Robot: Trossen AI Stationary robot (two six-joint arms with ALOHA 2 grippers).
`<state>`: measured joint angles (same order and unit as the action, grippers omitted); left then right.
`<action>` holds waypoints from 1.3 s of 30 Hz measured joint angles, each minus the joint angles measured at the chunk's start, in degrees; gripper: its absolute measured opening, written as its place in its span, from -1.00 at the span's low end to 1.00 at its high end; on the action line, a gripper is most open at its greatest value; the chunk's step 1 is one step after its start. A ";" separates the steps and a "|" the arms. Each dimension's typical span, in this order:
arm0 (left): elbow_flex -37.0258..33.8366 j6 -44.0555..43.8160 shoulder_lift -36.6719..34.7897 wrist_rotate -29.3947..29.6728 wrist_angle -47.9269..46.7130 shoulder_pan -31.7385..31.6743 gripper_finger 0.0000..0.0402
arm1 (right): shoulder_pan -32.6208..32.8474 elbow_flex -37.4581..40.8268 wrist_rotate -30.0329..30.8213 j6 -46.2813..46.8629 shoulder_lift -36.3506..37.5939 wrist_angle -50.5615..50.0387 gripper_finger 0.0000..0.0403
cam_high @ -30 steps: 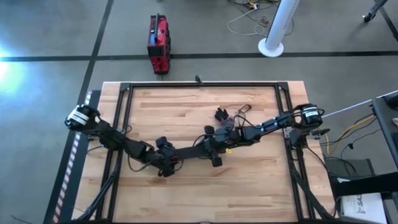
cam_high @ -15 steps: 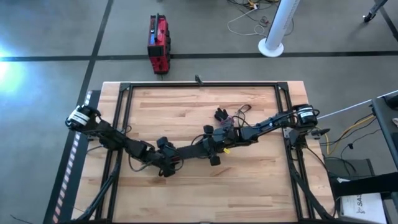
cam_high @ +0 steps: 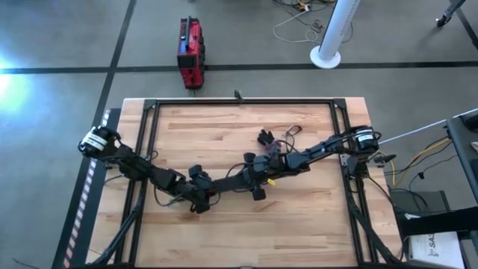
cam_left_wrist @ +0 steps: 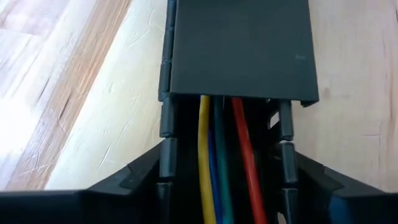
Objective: Ziptie cables
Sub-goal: Close the black cable duct
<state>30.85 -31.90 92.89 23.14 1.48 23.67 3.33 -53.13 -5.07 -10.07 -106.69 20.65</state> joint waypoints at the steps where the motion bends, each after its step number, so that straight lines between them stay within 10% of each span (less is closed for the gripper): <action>1: -0.01 0.18 0.01 -0.17 0.03 -0.01 0.11 | -0.02 -0.46 0.03 -0.10 0.10 -0.68 0.09; 39: -0.15 -0.70 0.03 0.30 0.17 -0.03 0.10 | 0.11 -1.00 -0.73 -1.77 2.55 -5.91 0.09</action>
<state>30.70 -32.60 92.92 23.44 1.65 23.64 3.45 -54.13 -5.80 -11.84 -104.14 14.75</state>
